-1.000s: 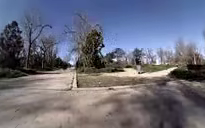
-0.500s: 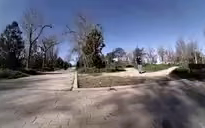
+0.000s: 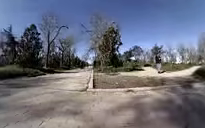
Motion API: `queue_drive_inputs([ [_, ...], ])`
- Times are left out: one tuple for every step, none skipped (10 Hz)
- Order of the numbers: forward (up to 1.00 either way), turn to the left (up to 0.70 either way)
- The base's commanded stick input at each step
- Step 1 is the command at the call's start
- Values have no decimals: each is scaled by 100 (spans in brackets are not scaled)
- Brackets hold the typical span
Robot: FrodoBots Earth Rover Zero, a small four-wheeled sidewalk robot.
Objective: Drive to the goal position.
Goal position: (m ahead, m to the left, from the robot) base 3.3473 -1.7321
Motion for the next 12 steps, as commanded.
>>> queue_drive_inputs([
  [97,39],
  [97,39],
  [98,39],
  [98,39],
  [98,39],
  [98,35],
  [99,23],
  [99,11],
  [100,-1],
  [100,-7],
  [100,-20],
  [100,-40],
])
